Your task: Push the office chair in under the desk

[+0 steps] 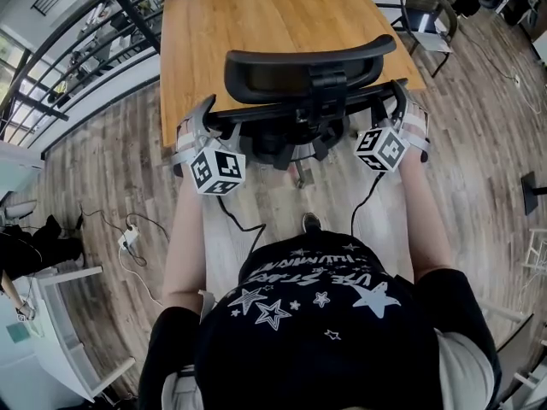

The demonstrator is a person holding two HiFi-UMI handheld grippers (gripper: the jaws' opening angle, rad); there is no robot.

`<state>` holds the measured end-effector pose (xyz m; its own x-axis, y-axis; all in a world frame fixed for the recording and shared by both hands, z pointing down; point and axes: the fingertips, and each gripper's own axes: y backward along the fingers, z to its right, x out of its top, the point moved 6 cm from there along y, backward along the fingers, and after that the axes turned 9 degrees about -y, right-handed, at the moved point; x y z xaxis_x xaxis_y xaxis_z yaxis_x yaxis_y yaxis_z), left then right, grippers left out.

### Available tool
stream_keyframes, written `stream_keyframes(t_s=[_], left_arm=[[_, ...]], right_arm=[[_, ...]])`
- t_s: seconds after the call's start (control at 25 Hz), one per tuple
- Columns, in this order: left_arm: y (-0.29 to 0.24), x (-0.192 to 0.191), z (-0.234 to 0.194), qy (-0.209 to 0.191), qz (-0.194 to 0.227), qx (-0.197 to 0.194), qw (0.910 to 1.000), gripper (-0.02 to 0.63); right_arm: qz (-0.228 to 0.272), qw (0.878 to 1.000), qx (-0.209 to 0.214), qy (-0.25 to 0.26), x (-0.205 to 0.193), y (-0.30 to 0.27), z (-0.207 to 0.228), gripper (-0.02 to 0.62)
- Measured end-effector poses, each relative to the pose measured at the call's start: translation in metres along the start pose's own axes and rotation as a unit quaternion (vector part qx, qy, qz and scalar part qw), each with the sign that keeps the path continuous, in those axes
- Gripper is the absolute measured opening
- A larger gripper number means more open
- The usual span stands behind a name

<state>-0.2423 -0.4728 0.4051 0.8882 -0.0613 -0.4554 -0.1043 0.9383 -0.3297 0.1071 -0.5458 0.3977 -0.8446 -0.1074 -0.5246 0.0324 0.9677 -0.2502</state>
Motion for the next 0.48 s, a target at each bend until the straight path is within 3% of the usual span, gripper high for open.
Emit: stream_keyframes(t_s=[0.16,0.48], left_arm=[[0.015,0.0,0.001,0.01,0.0,0.006,0.9999,0.316],[0.052,0.011,-0.002,0.051,0.039,0.019,0.9978,0.316]], right_arm=[[0.009,1.0,-0.009,-0.011,0.002,0.017,-0.003,0.262],[0.03,0.998,-0.018,-0.045,0.016,0.052,-0.006,0.232]])
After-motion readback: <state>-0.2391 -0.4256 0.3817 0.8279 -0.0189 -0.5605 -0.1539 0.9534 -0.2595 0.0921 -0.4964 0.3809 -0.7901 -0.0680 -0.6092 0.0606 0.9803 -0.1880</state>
